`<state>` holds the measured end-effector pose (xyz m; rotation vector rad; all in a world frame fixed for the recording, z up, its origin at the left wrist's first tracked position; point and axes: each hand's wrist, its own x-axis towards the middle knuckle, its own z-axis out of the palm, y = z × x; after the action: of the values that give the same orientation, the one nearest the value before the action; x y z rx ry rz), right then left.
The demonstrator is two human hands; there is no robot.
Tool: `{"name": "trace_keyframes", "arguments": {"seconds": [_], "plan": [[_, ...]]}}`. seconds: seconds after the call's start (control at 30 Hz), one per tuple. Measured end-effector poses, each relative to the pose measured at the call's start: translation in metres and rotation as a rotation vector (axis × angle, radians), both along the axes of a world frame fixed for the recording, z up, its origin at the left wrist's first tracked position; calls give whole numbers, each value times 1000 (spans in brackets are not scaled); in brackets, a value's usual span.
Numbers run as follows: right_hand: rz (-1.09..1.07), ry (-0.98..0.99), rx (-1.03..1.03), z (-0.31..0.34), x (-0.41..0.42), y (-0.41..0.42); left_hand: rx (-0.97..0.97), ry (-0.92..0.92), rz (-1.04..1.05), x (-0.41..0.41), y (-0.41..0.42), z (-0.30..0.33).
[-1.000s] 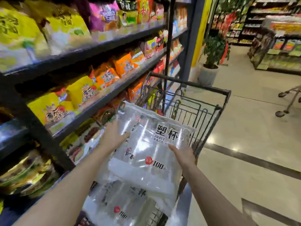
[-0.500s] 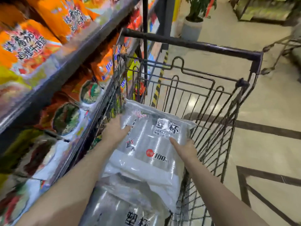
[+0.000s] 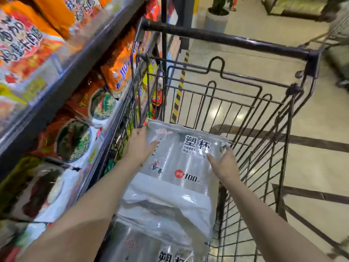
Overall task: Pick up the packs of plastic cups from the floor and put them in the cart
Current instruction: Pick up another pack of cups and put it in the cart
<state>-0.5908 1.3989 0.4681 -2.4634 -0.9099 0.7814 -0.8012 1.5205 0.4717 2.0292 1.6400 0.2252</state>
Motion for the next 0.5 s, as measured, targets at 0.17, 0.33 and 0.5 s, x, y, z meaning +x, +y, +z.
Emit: {"name": "trace_keyframes", "arguments": {"seconds": [0.17,0.33,0.5], "plan": [[354,-401,31,68,8,6,260,269,-182,-1,-9,75],[547,-576,101,148,16,0,483,356,-160,-12,-54,144],[757,-671,248,210,1,-25,534,481,86,-41,-148,197]]}}
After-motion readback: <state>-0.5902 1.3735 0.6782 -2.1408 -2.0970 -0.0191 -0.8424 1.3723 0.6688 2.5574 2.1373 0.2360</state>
